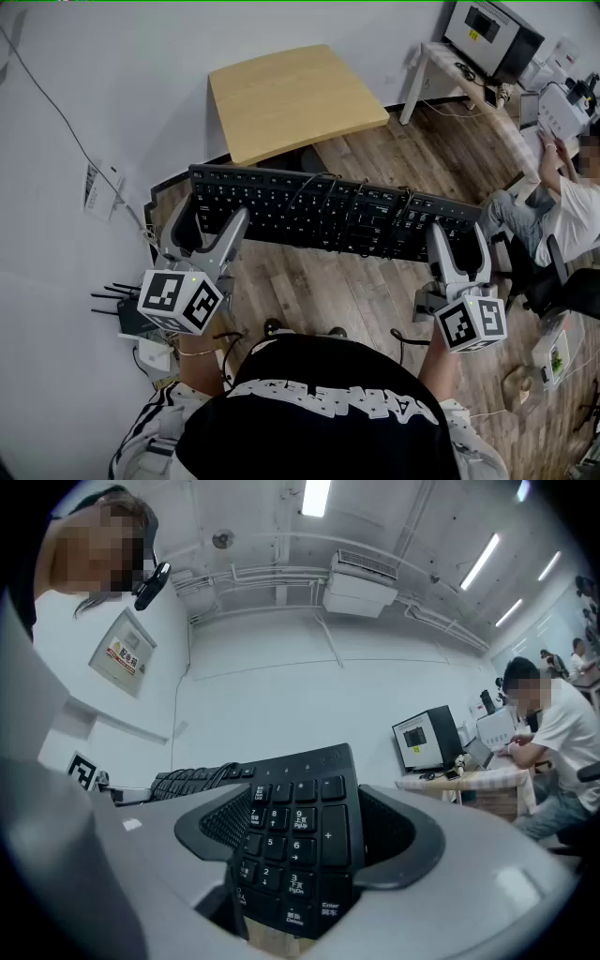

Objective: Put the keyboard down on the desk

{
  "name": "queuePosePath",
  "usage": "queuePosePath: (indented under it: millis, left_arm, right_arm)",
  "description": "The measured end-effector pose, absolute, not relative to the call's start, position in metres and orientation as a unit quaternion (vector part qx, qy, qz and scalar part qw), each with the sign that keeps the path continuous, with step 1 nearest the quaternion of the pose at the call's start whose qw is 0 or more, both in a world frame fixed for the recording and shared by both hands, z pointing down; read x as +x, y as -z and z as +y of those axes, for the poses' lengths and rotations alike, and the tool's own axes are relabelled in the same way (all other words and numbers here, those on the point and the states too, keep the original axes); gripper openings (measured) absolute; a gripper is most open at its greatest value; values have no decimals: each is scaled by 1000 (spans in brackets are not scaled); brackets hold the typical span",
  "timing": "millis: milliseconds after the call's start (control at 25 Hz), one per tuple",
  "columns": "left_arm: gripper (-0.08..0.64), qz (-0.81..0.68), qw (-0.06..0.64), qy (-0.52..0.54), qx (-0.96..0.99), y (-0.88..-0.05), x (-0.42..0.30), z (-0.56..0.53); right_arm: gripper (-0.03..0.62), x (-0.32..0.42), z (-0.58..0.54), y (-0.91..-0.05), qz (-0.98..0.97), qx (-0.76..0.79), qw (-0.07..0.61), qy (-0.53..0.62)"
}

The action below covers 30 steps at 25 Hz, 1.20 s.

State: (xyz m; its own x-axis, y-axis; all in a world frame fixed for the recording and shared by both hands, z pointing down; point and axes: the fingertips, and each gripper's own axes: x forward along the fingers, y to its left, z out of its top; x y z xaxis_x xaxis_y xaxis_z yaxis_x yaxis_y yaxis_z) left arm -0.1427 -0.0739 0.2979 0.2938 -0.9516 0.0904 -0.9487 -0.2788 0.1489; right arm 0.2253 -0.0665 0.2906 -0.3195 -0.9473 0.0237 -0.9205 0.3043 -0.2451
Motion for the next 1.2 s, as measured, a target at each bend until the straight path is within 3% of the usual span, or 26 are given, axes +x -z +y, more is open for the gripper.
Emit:
queuePosePath:
  millis: [1200]
  left_arm:
    - [382,-578,101,-16,810,-294,-146,-78]
  right_arm:
    - [359,222,-55,-290,790,-598,65,122]
